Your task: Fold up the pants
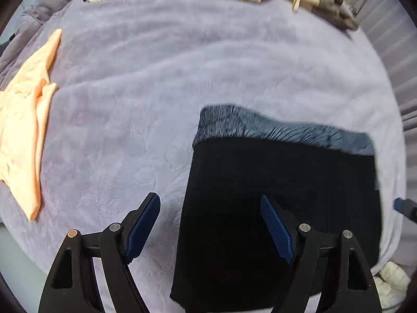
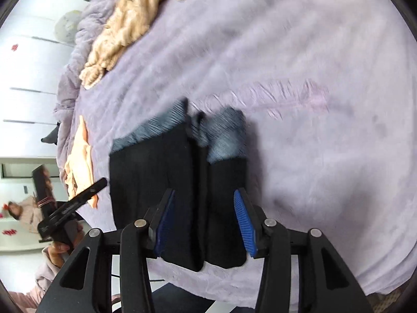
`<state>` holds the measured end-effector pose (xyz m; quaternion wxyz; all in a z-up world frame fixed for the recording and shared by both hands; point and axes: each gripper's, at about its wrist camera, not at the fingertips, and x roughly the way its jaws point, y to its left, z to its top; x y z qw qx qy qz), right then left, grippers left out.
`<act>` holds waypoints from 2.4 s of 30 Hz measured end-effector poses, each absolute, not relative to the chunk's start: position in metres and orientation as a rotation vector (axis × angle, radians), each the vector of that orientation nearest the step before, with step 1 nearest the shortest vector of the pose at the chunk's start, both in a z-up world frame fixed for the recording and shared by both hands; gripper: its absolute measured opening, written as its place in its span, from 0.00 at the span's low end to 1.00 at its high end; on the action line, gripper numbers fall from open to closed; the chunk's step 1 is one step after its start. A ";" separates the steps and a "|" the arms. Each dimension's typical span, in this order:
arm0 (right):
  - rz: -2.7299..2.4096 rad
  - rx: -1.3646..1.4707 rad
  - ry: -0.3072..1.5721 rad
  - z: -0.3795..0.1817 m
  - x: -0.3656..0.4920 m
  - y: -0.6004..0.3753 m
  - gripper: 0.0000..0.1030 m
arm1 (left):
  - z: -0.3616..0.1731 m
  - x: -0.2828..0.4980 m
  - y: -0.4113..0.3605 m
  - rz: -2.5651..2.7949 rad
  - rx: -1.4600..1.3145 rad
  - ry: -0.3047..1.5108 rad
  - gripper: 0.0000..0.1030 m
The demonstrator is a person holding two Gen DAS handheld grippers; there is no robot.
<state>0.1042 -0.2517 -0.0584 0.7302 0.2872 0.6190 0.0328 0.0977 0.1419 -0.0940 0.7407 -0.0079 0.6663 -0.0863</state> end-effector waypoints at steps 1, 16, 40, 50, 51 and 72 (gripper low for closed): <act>0.095 0.609 1.363 -0.056 0.110 -0.241 0.48 | -0.100 0.096 0.140 -0.185 -0.020 1.467 0.80; 0.040 0.331 1.555 -0.110 0.114 -0.194 0.61 | -0.087 0.052 0.140 -0.240 0.113 1.469 1.00; -0.219 0.325 1.563 -0.061 0.051 -0.170 0.79 | -0.086 0.018 0.177 -0.379 0.138 1.469 1.00; -0.138 0.356 1.504 -0.050 0.035 -0.166 0.79 | -0.050 -0.034 0.175 -0.331 0.080 1.403 1.00; -0.135 0.372 1.501 -0.048 0.029 -0.170 0.79 | -0.039 -0.040 0.174 -0.339 0.069 1.382 1.00; -0.089 0.505 1.486 -0.029 -0.017 -0.182 0.80 | -0.001 -0.081 0.155 -0.252 0.150 1.476 1.00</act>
